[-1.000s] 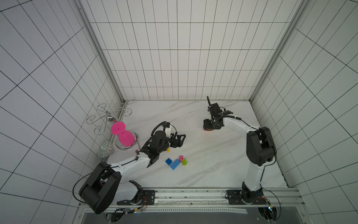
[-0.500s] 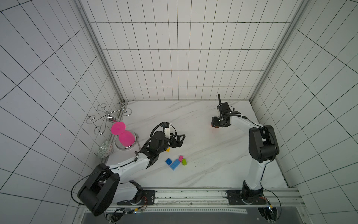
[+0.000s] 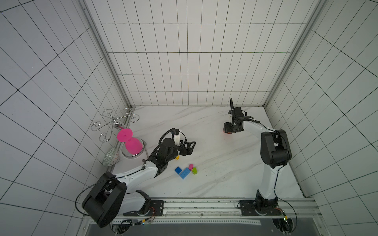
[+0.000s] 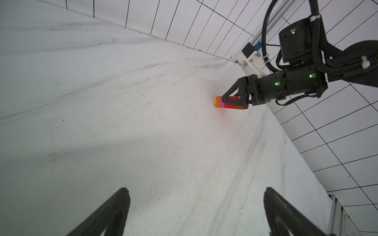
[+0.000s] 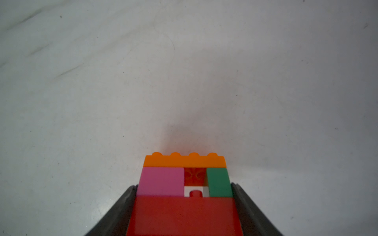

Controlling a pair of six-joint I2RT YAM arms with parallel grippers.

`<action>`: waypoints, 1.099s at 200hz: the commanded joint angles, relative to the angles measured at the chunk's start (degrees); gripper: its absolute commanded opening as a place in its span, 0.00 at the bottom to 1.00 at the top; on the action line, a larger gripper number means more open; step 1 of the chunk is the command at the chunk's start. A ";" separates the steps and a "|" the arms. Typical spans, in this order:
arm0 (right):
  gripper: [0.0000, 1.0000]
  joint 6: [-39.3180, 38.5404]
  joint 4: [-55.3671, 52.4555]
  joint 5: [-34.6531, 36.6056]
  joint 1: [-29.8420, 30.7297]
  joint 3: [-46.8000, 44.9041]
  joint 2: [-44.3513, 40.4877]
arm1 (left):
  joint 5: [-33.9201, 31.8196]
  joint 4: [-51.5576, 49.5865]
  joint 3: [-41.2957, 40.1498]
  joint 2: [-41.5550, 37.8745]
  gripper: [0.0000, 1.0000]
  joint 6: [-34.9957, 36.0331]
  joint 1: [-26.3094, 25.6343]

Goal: Assemble the letter p with lego
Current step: Place the lego brick at the center of the board.

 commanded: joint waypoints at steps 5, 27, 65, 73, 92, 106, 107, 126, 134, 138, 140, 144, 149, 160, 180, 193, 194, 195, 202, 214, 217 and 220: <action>0.47 0.14 -2.50 -2.75 -0.57 2.75 1.87 | 0.30 1.98 -0.15 0.97 0.97 0.01 0.26; 0.47 1.50 -2.81 -4.35 -0.48 2.47 2.41 | 0.48 2.08 -0.17 0.81 0.97 -0.05 0.19; 0.48 2.91 -3.65 -2.49 -0.39 1.49 2.34 | 0.46 2.24 -0.23 0.81 0.97 -0.02 0.10; 0.49 2.96 -4.00 -1.98 -0.30 1.41 2.25 | 0.48 2.26 -0.24 0.94 0.97 -0.02 0.06; 0.55 3.03 -4.64 -1.61 -0.18 1.06 2.03 | 0.40 2.34 -0.17 1.16 0.97 0.08 0.13; 0.56 2.97 -5.13 -0.73 -0.05 0.61 1.73 | 0.31 2.26 -0.09 1.09 0.97 0.10 0.06; 0.56 2.97 -5.17 -0.62 -0.04 0.61 1.68 | 0.31 2.25 -0.13 1.11 0.97 0.10 0.06; 0.57 2.96 -6.20 1.90 0.51 0.13 1.05 | 0.13 2.25 -0.15 1.24 0.97 0.22 0.02; 0.57 3.04 -6.51 2.57 0.67 -0.22 0.77 | 0.13 2.35 -0.10 1.36 0.97 0.19 -0.03; 0.57 3.13 -6.61 2.80 0.85 -0.48 0.61 | 0.13 2.36 -0.16 1.36 0.97 0.20 -0.02; 0.57 3.14 -6.62 2.97 0.93 -0.63 0.52 | 0.13 2.34 -0.16 1.39 0.97 0.23 -0.03; 0.57 3.27 -6.67 3.32 1.17 -0.89 0.30 | 0.13 2.34 -0.16 1.45 0.97 0.27 0.00; 0.57 3.40 -6.73 3.82 1.42 -1.24 0.04 | 0.05 2.41 -0.10 1.48 0.97 0.30 -0.06; 0.60 3.49 -6.70 5.15 2.42 -2.15 -0.59 | 0.00 2.43 -0.04 1.64 0.97 0.31 -0.19; 0.65 3.58 -6.71 7.11 3.72 -3.11 -1.13 | -0.05 2.60 0.12 1.98 0.97 0.42 -0.46; 0.70 4.05 -6.76 7.05 4.04 -3.57 -1.16 | -0.13 2.56 0.18 2.12 0.97 0.48 -0.68; 0.71 4.08 -6.69 7.05 4.07 -3.59 -1.12 | -0.13 2.53 0.19 2.16 0.97 0.46 -0.66; 0.71 4.14 -6.70 7.00 4.08 -3.60 -1.11 | -0.13 2.52 0.19 2.13 0.97 0.50 -0.65; 0.72 4.49 -6.63 6.67 4.16 -3.86 -1.13 | -0.14 2.56 0.32 2.18 0.97 0.50 -0.86; 0.75 4.99 -6.41 6.27 4.18 -4.36 -1.33 | -0.37 2.60 0.30 2.22 0.97 0.62 -1.15; 0.75 5.05 -6.38 6.11 4.18 -4.54 -1.43 | -0.52 2.56 0.29 2.20 0.97 0.63 -1.21; 0.76 5.14 -6.25 5.96 4.18 -4.69 -1.53 | -0.49 2.60 0.33 2.21 0.97 0.63 -1.25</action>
